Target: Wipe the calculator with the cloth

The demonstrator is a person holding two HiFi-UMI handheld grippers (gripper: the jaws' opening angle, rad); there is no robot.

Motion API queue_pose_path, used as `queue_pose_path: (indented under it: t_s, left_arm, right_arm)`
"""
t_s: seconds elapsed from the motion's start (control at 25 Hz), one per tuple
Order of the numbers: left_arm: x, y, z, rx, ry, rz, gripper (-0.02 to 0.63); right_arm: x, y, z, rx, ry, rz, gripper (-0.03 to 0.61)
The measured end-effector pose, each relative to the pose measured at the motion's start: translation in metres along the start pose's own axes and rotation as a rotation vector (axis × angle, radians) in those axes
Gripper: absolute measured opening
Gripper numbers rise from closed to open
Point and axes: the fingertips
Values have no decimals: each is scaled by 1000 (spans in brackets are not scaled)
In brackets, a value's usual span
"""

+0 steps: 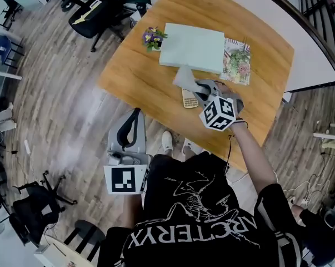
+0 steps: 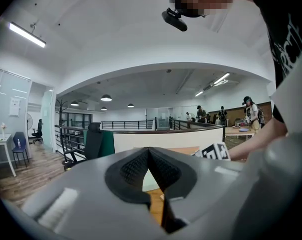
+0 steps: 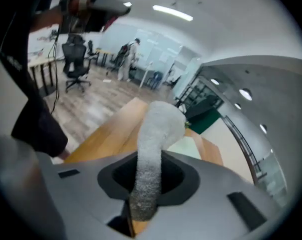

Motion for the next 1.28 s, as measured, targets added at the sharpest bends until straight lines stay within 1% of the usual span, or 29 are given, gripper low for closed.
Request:
queue_pose_path:
  t_s: [0.08, 0.16, 0.24, 0.36, 0.44, 0.52, 0.64, 0.76, 0.92, 1.0, 1.12, 1.28]
  left_arm:
    - [-4, 5, 3, -12, -1, -24, 3]
    - [-10, 11, 7, -29, 0, -50, 3]
    - [-17, 20, 11, -46, -2, -81, 3]
    - [-28, 34, 16, -72, -3, -129, 4]
    - [-34, 41, 20, -90, 3, -157, 4]
    - [-38, 45, 26, -118, 18, -175, 4]
    - [-42, 46, 27, -102, 10, -182, 4]
    - [-40, 41, 25, -89, 12, -162, 5]
    - [-29, 30, 31, -118, 40, -114, 3]
    - [-24, 26, 29, -113, 47, -93, 3]
    - [-19, 18, 27, -103, 48, -69, 4]
    - [-17, 15, 30, -110, 43, -51, 4]
  right_arm:
    - [-13, -45, 26, -102, 159, -90, 89]
    - [-23, -81, 48, -168, 270, -153, 89]
    - [-30, -108, 62, -205, 335, -199, 89]
    - [-34, -136, 78, -259, 401, -241, 89]
    - [-33, -151, 88, -292, 406, -251, 89]
    - [-35, -160, 95, -307, 375, -270, 89]
    - [-47, -161, 98, -302, 357, -297, 89]
    - [-60, -153, 91, -279, 367, -321, 89]
    - [-84, -139, 90, -267, 376, -355, 89]
    - [-98, -129, 89, -260, 369, -377, 89]
    - [-119, -116, 93, -251, 392, -400, 89]
    - [-142, -102, 95, -240, 414, -421, 89]
Point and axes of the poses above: the fingertips, and each gripper's own axes: y backward along the fingers, x to its right, z out of its underside
